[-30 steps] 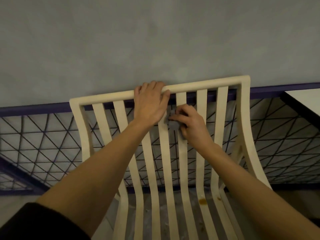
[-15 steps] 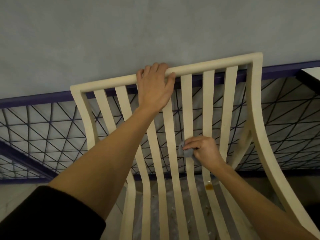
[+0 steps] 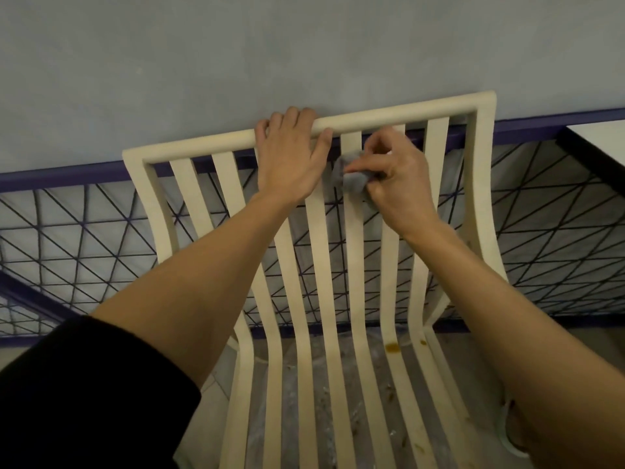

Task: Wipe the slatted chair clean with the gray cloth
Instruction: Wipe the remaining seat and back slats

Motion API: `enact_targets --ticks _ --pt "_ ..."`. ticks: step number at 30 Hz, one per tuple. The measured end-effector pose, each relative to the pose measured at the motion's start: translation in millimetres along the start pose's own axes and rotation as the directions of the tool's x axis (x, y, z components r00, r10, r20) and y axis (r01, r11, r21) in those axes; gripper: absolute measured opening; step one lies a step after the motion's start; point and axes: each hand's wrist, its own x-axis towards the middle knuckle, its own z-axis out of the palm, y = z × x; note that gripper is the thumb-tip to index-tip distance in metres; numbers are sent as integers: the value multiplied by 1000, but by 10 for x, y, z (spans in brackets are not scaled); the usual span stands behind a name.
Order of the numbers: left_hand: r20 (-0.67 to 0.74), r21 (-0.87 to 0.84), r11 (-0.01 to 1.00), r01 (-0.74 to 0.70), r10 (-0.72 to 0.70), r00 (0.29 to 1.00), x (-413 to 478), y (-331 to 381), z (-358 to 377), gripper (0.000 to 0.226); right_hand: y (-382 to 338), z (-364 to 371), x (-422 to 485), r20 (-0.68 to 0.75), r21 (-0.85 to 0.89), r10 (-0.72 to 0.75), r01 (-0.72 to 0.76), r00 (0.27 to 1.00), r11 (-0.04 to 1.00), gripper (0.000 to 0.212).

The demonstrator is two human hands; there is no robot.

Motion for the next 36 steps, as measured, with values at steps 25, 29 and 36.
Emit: enact_targets --ticks 25,29,36 --pt "-28 10 999 33 -33 999 8 14 58 40 348 925 -2219 576 -238 541 -508 613 828 36" --pt "-14 36 999 13 -12 1000 11 6 68 40 310 1021 -2369 595 -272 572 -528 564 804 37" --pt "25 15 1000 -19 19 1000 20 -11 4 41 117 1085 -2622 570 -344 680 -617 462 708 35"
